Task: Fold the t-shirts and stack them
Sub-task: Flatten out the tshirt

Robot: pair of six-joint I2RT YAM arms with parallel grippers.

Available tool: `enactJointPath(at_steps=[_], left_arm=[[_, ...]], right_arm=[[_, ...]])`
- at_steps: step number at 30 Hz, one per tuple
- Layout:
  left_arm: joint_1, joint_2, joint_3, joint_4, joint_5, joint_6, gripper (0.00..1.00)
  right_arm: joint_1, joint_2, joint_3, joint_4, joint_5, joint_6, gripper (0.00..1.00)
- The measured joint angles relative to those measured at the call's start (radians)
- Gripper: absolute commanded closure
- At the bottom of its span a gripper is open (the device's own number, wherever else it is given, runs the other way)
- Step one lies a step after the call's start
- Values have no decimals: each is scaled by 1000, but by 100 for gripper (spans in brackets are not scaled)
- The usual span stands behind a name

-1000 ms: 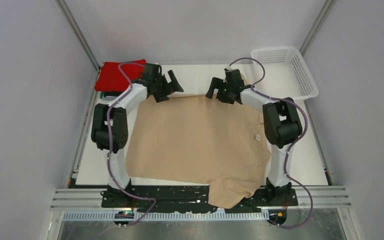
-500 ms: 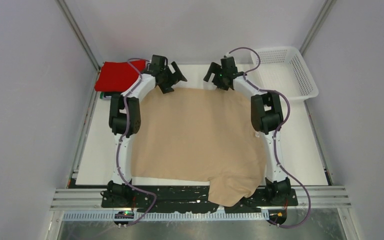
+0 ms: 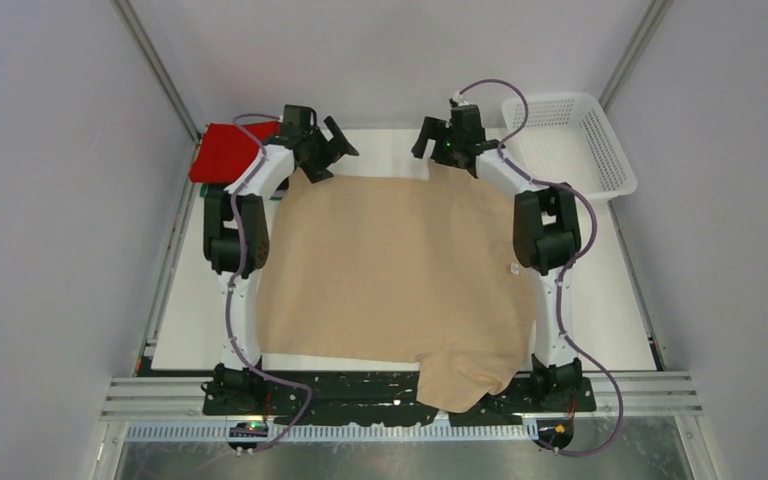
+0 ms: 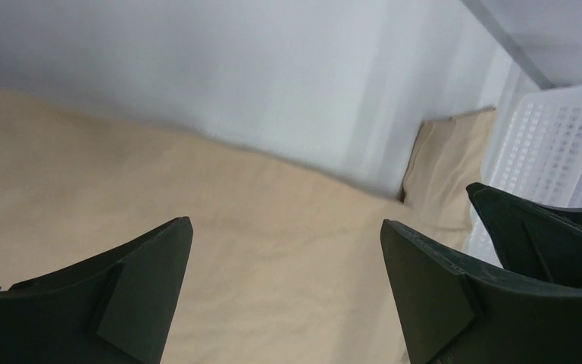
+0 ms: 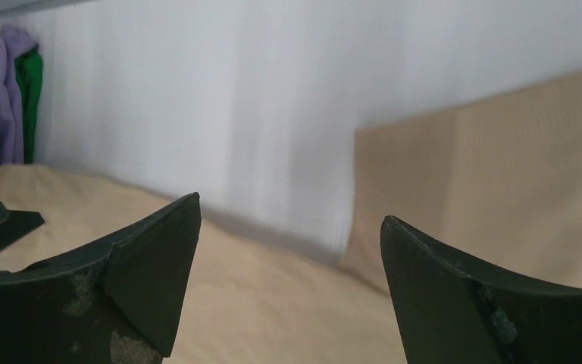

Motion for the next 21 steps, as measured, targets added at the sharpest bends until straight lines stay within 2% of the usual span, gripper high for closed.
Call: enactJointPath(at_steps=[8,12,16,21], left_arm=[[-108,-499,-442,-35,-122,129,0],[-154,-710,-675,-32,-158,153,0],[-179,-718,-825,-59,-191,158,0],[-192,-628,-867,-99,-197,158,0]], right_arm=[[0,-462,-561,-8,55,-19,5],[3,-616,-757,-46,71,-18,5],[13,-662,-885,-114,88,-18,5],[22,-658,-965,-189,109,-18,5]])
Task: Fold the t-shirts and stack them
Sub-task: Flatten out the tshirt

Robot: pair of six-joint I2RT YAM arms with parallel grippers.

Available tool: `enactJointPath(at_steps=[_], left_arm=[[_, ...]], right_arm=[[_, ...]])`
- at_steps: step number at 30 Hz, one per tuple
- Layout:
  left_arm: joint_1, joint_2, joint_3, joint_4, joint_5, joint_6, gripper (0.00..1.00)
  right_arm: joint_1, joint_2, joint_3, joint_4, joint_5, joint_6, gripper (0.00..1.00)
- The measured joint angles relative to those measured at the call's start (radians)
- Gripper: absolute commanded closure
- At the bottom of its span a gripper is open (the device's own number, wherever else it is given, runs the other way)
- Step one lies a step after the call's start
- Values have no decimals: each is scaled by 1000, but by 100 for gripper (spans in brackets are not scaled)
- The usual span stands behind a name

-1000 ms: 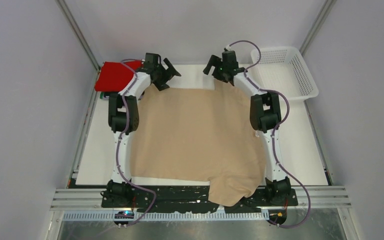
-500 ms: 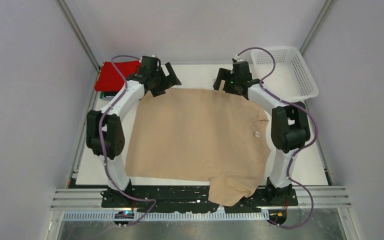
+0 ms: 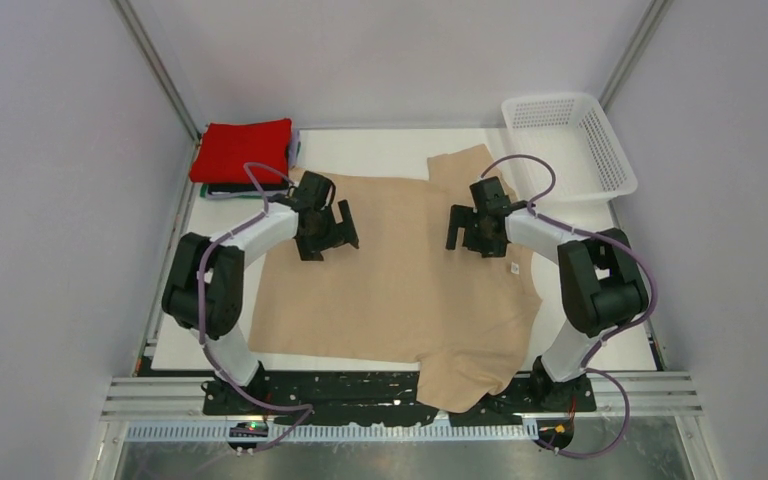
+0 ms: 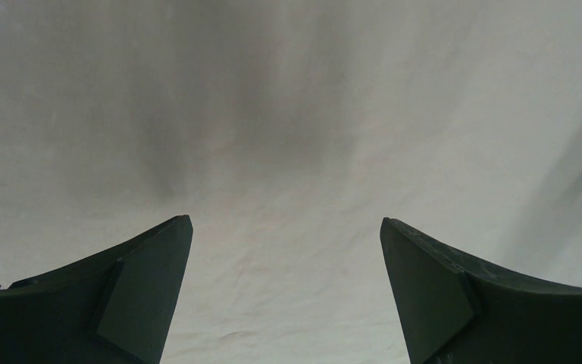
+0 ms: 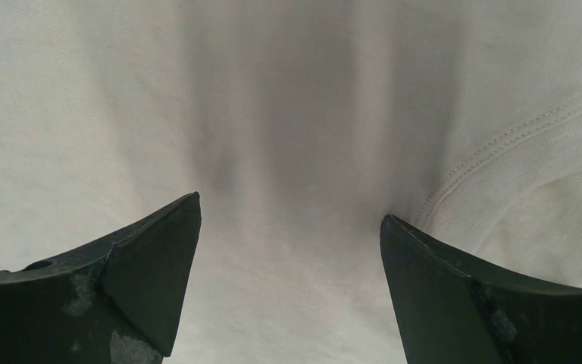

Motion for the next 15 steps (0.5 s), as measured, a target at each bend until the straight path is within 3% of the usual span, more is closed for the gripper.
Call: enactJointPath(at_steps=[9,15], left_arm=[[14,169,119,-32,-9,-3,0],[77,249,221,-42,66,-39,0]], right_arm=[[1,60,61,-16,56,3,5],[-8,135,151,-19,86,5,4]])
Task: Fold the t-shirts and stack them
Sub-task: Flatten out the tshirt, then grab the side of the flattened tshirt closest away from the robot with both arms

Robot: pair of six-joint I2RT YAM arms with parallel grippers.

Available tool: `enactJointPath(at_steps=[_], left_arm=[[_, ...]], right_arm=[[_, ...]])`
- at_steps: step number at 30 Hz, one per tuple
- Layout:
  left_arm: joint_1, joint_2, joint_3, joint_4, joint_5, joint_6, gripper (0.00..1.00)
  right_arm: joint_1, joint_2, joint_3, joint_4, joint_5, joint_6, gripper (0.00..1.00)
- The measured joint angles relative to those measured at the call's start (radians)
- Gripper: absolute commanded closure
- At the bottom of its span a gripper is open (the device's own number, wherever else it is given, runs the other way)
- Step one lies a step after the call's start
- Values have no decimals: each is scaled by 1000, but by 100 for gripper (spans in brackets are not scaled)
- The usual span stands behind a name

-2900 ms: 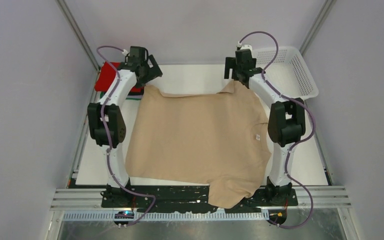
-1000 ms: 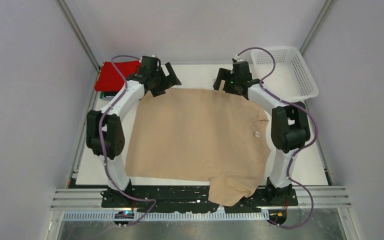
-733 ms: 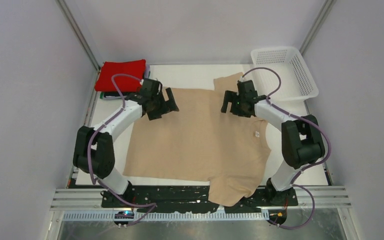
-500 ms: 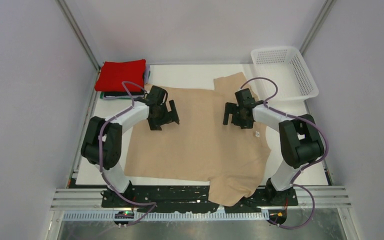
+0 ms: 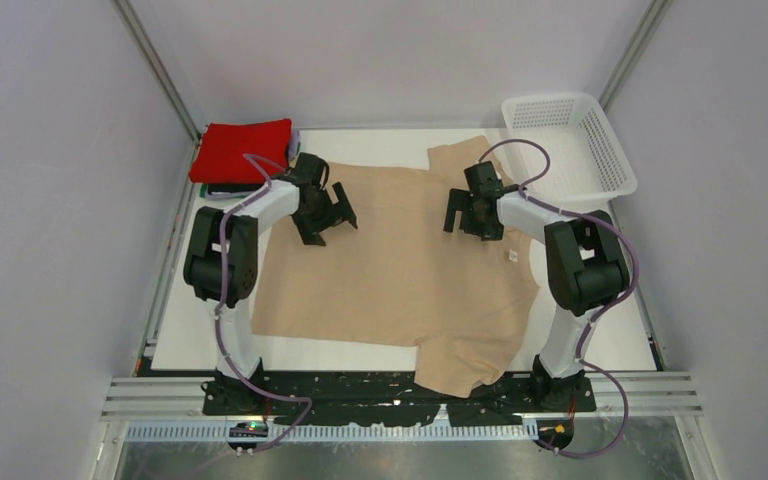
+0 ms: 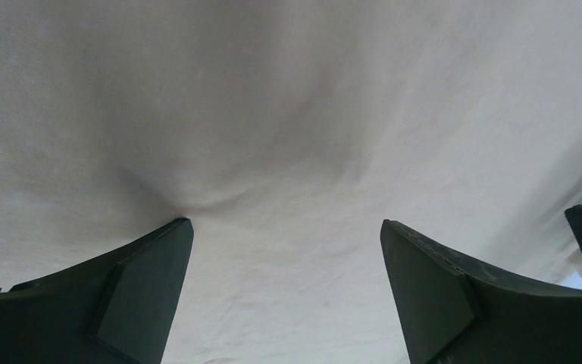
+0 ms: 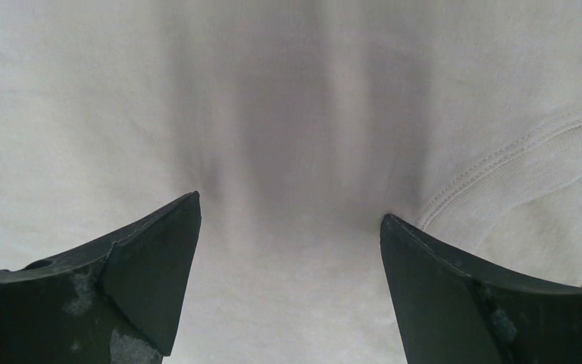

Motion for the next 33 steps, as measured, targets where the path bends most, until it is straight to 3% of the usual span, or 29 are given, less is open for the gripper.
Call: enactJointPath(at_steps=[11,17,22,29,33], left_arm=[[45,111,166,-22,43,-16,0],[49,87,144,-9,25,1,0],[39,-179,-82,-7,-48,14,1],[10,-772,-540,-11,-192,-42,0],[16,-999,-764,-97,-335,-116,0]], right_arm=[[-43,144,199,-16,16,-4,5],[-43,117,183,-23,59,-5,4],[-5,-140,24,-15,120,-23,5],[31,-671,-352,94,202,7,5],[22,-814,-517,121,219,33,5]])
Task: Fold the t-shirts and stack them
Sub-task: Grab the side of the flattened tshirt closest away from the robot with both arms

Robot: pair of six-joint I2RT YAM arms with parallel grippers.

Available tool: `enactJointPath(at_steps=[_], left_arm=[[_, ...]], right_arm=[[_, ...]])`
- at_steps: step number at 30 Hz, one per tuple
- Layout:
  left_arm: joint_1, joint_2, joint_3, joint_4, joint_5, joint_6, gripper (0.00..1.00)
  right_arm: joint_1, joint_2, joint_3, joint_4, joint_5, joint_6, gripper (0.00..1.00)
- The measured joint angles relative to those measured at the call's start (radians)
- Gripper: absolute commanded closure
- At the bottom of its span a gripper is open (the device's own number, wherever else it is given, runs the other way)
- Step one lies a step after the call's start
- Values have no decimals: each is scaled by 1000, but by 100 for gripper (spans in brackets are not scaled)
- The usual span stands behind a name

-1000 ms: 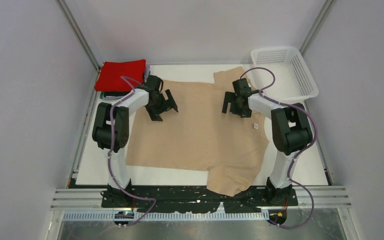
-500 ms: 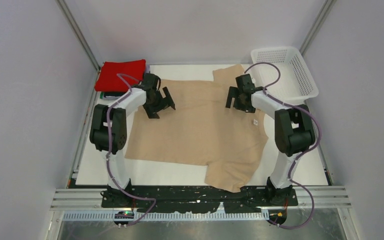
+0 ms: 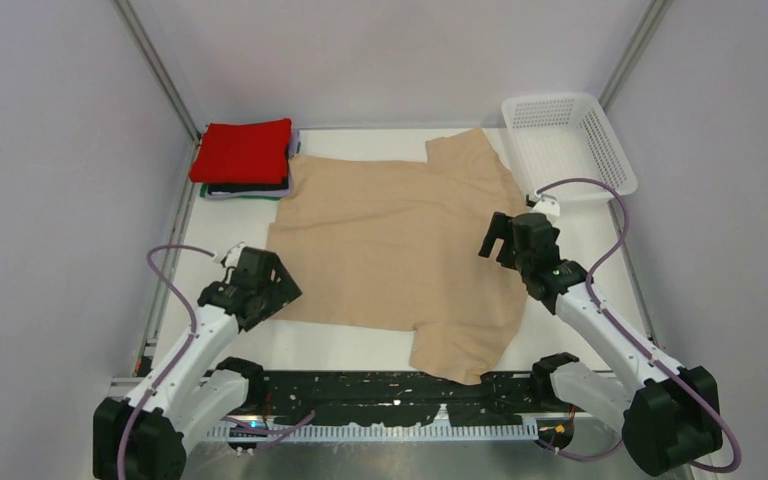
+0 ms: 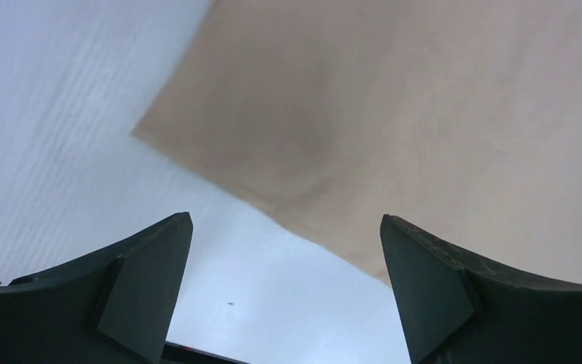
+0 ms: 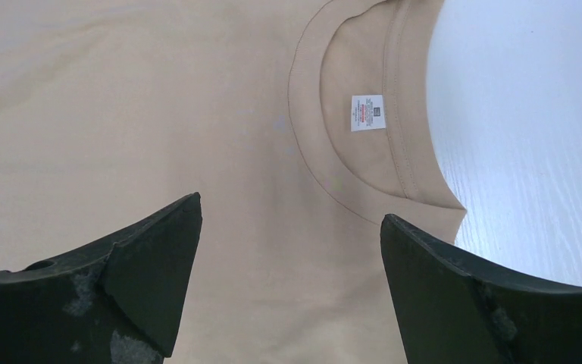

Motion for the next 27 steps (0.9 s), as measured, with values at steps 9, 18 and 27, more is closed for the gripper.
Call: enactJointPath(at_steps=[9,18,27], left_arm=[[78,-161,-122,-111,-140,-116,6],[142,-20,-131,-50,-147,-140,36],[175,49,-133,6,-152,-169,44]], right_arm=[[0,-39,-35,60,-47,16,4],[0,-25,-35,72,-48,16,5],[0,18,-35,72,-48,15,5]])
